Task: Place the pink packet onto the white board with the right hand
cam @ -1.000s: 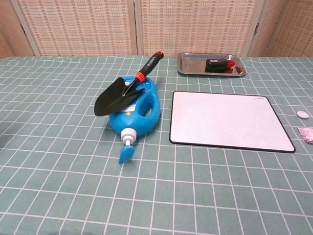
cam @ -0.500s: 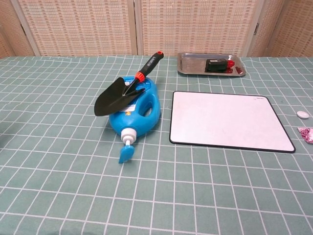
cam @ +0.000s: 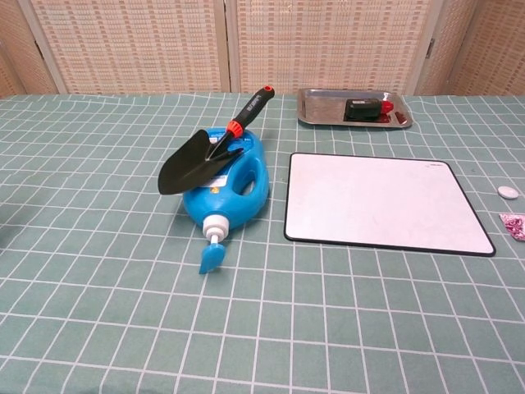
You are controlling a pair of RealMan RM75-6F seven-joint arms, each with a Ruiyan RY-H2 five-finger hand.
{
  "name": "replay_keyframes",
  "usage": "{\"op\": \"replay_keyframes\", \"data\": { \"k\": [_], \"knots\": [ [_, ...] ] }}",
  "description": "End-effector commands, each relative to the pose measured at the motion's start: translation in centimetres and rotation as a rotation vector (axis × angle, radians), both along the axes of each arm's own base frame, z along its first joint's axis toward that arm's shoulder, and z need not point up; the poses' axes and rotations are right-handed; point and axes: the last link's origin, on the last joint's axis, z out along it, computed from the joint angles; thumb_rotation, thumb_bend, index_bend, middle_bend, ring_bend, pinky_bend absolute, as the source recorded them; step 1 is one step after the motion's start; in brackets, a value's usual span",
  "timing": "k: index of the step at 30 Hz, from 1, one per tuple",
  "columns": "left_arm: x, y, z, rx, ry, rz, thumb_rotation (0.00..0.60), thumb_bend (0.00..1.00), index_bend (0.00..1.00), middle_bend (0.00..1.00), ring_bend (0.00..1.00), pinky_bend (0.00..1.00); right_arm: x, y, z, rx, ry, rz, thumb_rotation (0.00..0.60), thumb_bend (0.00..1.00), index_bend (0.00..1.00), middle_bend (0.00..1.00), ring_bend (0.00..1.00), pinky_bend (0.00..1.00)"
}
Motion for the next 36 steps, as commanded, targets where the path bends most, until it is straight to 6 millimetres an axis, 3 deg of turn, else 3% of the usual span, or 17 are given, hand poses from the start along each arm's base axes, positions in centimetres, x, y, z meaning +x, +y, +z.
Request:
{"op": "replay_keyframes", "data": {
  "k": [1,6,21,36],
  "knots": [
    [0.0,0.0,0.0,0.000,-0.002,0.000,0.600,0.32,0.00,0.00,0.00,0.00,0.1,0.0,0.0,-0.004,-0.007,0.002,0.600,0.21,0.25,1.00,0.99,1.00],
    [0.0,0.0,0.0,-0.003,-0.003,-0.001,0.600,0.32,0.00,0.00,0.00,0.00,0.2,0.1,0.3,-0.009,-0.014,0.006,0.600,0.27,0.26,1.00,0.99,1.00],
    [0.0,0.0,0.0,-0.006,-0.008,0.004,0.600,0.32,0.00,0.00,0.00,0.00,0.0,-0.4,-0.8,-0.003,-0.013,-0.003,0.600,0.27,0.35,1.00,0.99,1.00],
    [-0.1,0.0,0.0,-0.017,-0.017,0.010,0.600,0.32,0.00,0.00,0.00,0.00,-0.1,-0.6,-1.2,0.007,-0.027,-0.031,0.600,0.27,0.30,1.00,0.99,1.00]
  ]
}}
